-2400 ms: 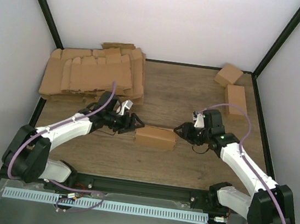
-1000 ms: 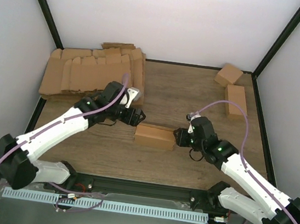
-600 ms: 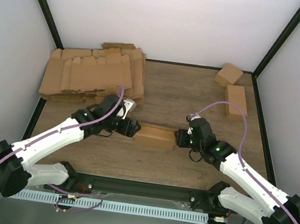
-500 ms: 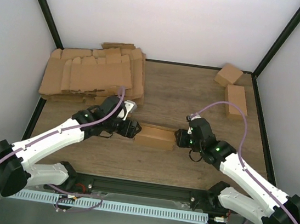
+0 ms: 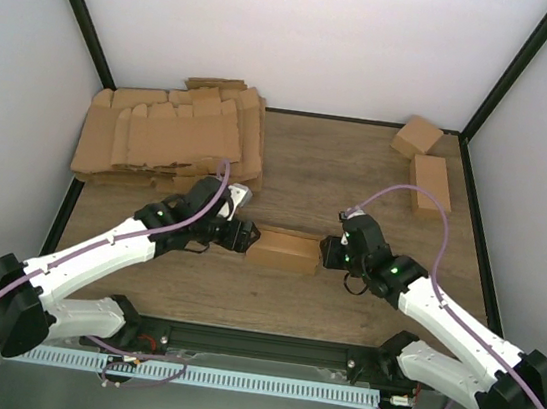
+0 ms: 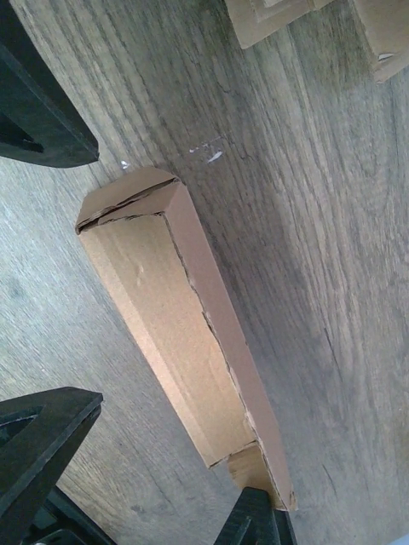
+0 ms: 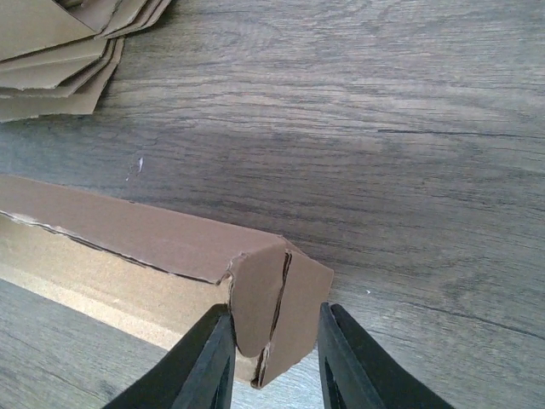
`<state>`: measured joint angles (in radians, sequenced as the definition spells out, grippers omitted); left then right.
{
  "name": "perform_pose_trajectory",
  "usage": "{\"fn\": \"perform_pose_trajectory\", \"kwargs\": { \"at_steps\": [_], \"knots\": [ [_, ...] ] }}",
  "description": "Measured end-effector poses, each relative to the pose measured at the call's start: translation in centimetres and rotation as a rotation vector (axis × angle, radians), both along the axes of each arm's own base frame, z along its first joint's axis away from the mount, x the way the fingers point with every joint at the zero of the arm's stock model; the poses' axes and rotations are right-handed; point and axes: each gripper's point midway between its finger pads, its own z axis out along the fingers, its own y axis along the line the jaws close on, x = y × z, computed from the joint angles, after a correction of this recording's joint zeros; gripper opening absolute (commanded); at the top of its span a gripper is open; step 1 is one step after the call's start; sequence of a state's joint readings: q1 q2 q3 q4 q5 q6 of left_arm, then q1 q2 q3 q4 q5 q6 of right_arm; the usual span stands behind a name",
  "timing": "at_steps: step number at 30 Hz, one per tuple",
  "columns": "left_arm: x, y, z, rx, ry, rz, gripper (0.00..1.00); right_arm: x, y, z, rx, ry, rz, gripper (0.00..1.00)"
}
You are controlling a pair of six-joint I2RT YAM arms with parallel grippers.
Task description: Fold the paper box
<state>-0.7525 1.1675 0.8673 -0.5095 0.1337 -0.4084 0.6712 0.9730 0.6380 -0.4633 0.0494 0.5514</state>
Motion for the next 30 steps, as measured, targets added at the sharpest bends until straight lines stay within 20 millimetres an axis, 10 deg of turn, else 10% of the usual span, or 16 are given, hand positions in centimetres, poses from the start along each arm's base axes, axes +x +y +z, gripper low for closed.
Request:
{"fn": "perform_pose_trajectory", "kwargs": {
  "at_steps": [18,30],
  "knots": [
    [0.3,0.3,-1.4,0.024,0.032,0.068,0.64,-0.3,0.5,-0.9,-0.018,0.028,0.008,0.01],
    [-0.2,0.0,-1.9,0.018,0.045,0.075,0.63,-0.3,0.6,-1.1,-0.032,0.022,-0.013,0.01]
  ]
}}
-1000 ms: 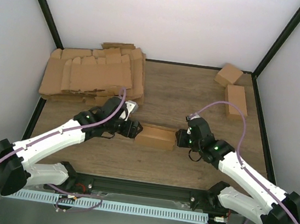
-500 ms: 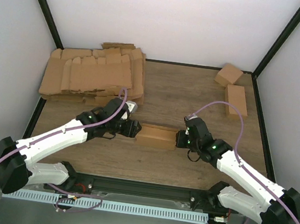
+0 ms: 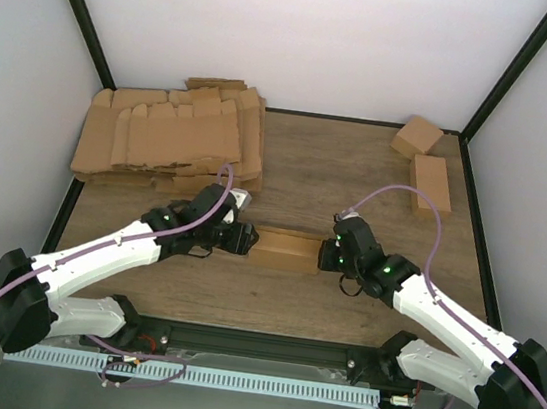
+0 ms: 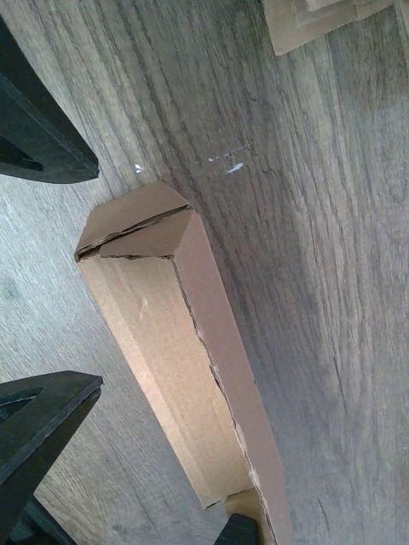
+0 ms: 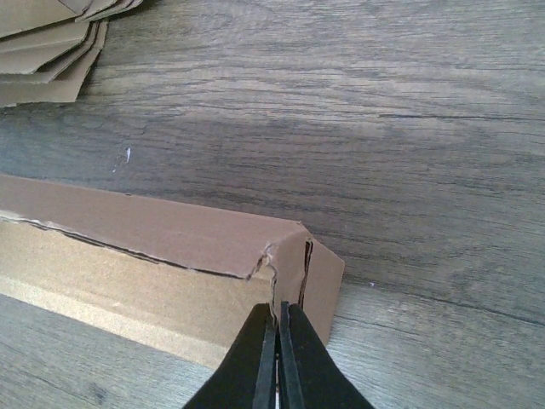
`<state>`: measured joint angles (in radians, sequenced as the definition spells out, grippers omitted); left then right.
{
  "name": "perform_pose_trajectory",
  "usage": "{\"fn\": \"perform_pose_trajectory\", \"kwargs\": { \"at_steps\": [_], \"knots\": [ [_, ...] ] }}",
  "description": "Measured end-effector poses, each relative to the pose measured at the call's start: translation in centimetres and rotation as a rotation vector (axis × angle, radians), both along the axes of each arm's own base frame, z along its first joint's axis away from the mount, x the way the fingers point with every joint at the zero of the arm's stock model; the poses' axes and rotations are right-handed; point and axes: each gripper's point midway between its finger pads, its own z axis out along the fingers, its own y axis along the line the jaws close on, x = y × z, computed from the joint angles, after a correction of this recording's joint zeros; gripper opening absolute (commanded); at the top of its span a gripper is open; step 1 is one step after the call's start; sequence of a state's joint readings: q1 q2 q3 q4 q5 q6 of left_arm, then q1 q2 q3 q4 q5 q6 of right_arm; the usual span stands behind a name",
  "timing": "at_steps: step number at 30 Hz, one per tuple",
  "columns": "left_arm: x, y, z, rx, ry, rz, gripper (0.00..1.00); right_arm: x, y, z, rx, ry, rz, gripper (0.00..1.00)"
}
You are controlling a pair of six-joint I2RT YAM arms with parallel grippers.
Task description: Fold the paper box
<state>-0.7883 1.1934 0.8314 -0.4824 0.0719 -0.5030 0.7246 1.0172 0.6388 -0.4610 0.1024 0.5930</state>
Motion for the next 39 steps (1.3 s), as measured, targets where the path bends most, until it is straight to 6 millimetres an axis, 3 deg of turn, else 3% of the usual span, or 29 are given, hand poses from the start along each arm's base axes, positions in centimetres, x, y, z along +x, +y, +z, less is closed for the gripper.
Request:
{"fn": "perform_pose_trajectory", "kwargs": {
  "at_steps": [18,24,33,39],
  "knots": [
    [-0.3,-0.2,-0.5,0.001,0.001,0.007,0.58,0.0,0.2,-0.3,0.037,-0.017,-0.052,0.01],
    [0.1,0.2,-0.6,0.014,-0.004,0.038,0.44,-0.3,-0.1,0.0,0.011,-0.001,-0.058,0.01],
    [0.5,0.0,-1.9,0.051,0.023,0.053,0.37,-0.3,-0.1,0.0,-0.037,0.040,-0.048,0.03],
    [1.3,-0.6,-1.7,0.058,0.017,0.052,0.23,-0.2,0.0,0.0,-0.069,0.055,-0.034,0.05]
  ]
}}
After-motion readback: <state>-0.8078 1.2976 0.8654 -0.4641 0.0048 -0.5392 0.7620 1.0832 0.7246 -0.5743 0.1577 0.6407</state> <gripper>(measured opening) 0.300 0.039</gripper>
